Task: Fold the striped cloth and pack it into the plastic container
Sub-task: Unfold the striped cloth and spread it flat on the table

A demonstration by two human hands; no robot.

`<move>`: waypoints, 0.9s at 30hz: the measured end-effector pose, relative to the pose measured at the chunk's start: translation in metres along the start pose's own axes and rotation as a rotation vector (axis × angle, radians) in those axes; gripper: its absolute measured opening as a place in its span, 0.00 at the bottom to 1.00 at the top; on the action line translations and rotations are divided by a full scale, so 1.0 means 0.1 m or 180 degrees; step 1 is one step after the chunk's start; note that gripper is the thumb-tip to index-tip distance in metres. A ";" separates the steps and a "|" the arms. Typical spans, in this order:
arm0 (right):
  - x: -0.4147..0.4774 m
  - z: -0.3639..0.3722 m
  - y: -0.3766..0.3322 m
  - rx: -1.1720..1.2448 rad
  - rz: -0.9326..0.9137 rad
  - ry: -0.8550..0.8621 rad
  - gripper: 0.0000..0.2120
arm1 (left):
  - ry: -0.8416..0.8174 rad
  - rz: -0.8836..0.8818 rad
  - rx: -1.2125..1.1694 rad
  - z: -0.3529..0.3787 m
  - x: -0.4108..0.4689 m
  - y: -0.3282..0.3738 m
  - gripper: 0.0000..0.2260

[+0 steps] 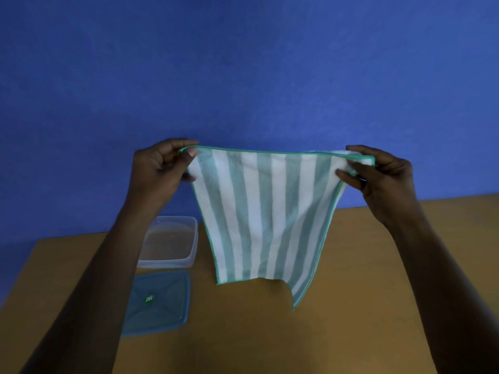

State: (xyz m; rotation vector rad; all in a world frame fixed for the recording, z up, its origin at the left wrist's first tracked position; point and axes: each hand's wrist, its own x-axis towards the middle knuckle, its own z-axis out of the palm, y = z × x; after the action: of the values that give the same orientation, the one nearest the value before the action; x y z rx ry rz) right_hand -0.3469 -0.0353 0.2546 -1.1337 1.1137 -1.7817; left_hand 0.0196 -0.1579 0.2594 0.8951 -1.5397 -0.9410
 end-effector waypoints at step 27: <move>0.02 0.03 0.10 -0.0826 -0.0016 0.0509 0.10 | 0.0465 0.0184 0.0206 0.00 -0.35 -0.10 0.03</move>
State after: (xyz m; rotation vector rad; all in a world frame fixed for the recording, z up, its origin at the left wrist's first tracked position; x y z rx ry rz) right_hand -0.3430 -0.0416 0.2465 -1.1579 1.4723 -1.7940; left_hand 0.0253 -0.1304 0.2371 0.9396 -1.4696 -0.7712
